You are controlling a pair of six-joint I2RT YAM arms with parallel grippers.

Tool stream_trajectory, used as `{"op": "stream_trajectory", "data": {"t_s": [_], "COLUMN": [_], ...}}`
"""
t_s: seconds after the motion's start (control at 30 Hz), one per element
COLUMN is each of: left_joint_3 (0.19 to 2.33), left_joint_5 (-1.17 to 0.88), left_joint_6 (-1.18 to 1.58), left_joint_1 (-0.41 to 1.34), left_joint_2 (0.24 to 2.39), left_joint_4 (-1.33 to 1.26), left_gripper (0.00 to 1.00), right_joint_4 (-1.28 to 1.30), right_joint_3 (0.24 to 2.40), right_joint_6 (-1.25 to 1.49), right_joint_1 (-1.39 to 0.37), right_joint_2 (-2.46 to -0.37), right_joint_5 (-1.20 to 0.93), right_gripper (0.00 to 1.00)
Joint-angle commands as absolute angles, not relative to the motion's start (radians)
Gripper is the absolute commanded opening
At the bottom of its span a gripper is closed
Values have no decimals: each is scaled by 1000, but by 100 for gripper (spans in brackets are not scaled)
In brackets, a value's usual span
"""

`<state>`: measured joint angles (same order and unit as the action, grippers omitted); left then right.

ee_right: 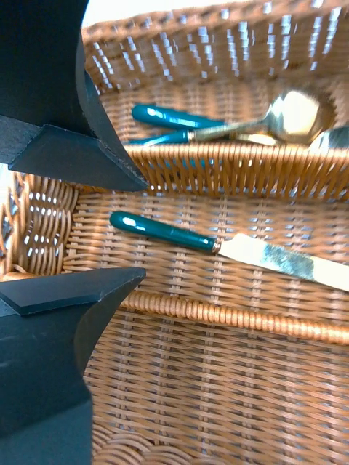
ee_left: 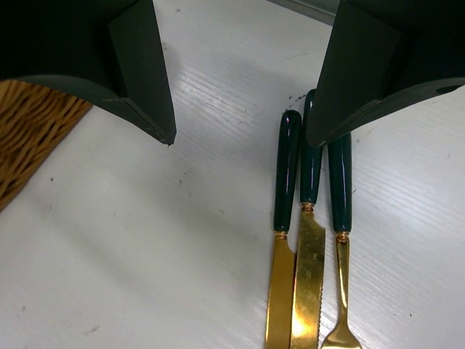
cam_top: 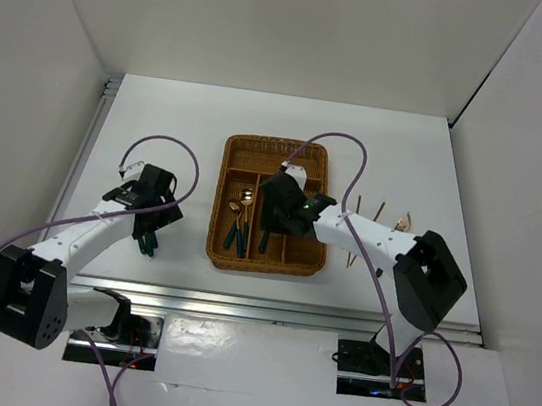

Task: Sort the eating utensils into containers

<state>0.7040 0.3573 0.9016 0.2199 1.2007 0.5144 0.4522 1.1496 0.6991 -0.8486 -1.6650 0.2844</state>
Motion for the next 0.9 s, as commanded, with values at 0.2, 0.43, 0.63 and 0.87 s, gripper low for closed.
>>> {"op": "stream_trajectory", "data": {"t_s": [0.2, 0.43, 0.63, 0.87], "left_joint_3": [686, 666, 675, 666], "left_joint_5": [322, 281, 281, 249], "left_joint_6": [927, 902, 893, 884], "left_joint_1": [157, 138, 127, 106], "left_joint_2": [1284, 1330, 1351, 1405], "left_joint_4": [450, 394, 394, 373], "left_gripper": [84, 77, 73, 66], "right_joint_4": [399, 408, 408, 420], "right_joint_3": [1115, 1115, 1115, 1124], "right_joint_6": [683, 683, 683, 683], "right_joint_1": [-856, -856, -856, -856], "right_joint_2": [-1562, -1562, -1562, -1571], "right_joint_5": [321, 330, 330, 339], "right_gripper": [55, 55, 55, 55]}}
